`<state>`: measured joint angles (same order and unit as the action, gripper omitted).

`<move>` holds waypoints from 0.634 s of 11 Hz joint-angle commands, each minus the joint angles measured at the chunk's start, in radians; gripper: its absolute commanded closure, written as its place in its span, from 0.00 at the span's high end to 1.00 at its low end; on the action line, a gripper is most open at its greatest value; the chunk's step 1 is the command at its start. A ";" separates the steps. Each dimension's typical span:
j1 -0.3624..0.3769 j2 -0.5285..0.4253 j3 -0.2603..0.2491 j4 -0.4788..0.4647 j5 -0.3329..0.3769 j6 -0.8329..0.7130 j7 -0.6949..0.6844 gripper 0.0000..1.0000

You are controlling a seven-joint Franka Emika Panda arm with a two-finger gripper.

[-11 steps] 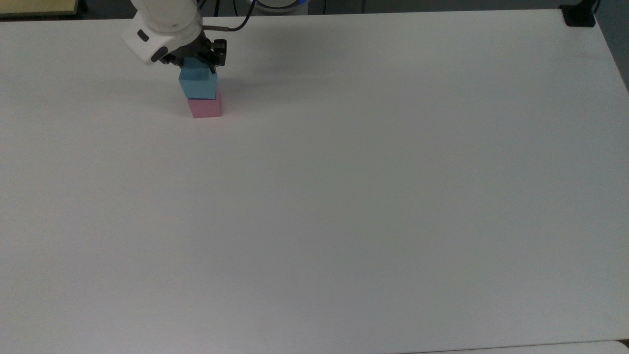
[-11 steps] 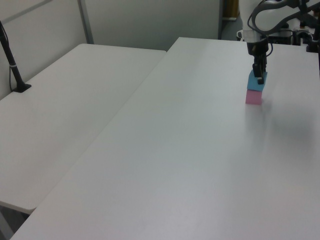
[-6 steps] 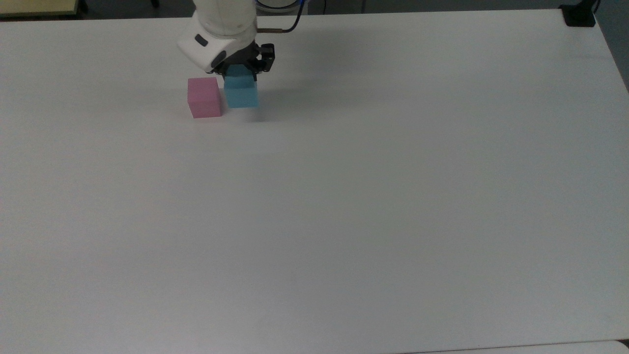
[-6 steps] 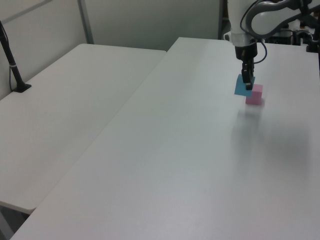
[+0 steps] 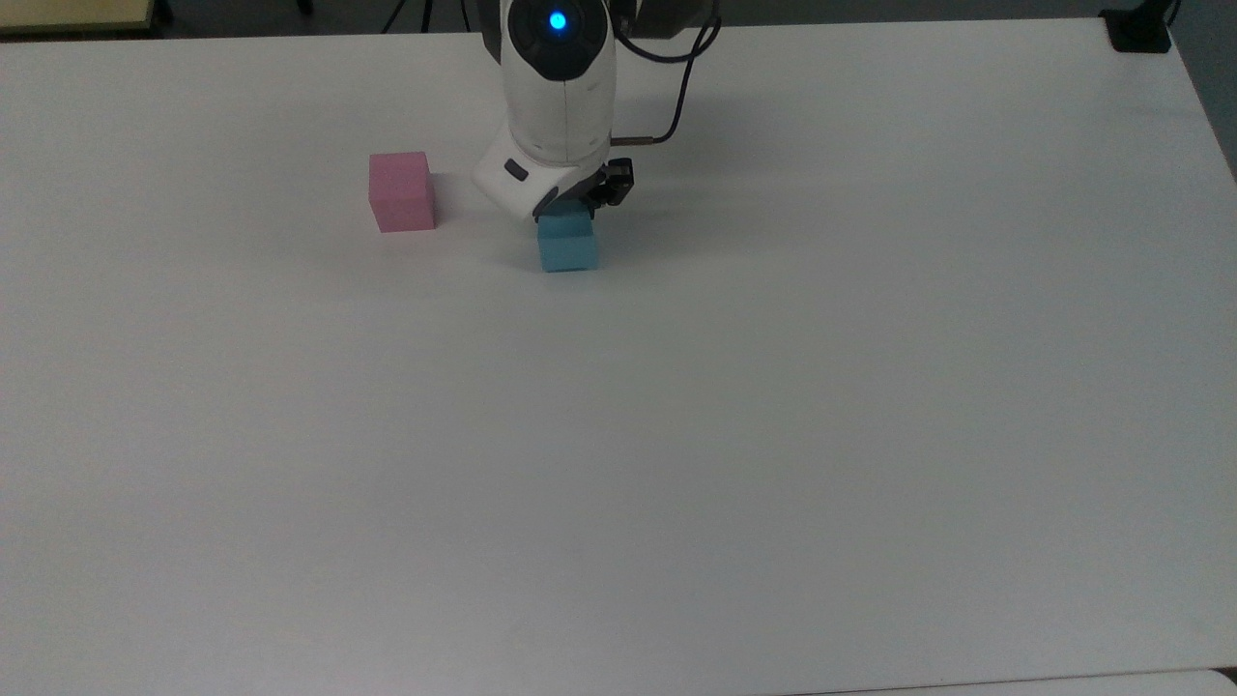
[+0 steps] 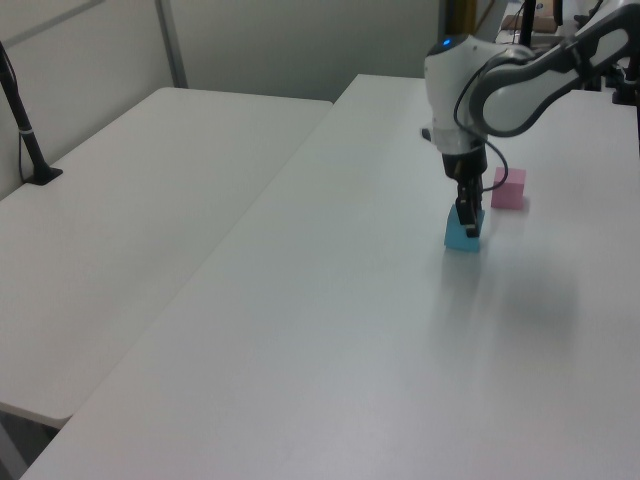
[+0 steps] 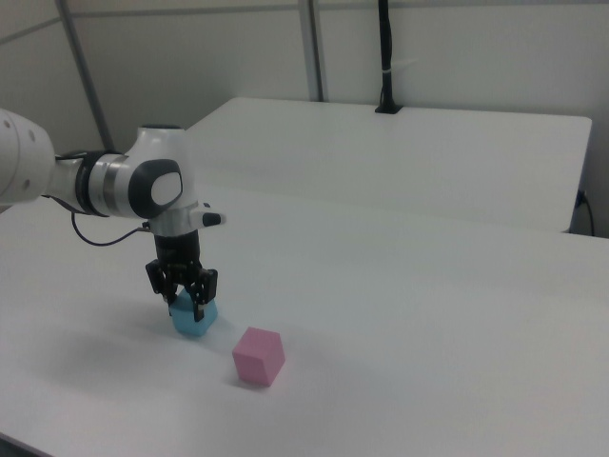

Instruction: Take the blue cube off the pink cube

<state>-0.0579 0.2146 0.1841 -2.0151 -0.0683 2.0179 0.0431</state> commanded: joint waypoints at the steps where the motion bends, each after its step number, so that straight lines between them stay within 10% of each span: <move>1: 0.007 0.014 -0.005 0.016 -0.025 0.001 0.061 1.00; 7: -0.069 -0.141 -0.015 0.164 -0.025 -0.257 0.101 1.00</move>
<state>-0.0885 0.1739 0.1771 -1.9477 -0.0821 1.9395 0.1250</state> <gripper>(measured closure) 0.000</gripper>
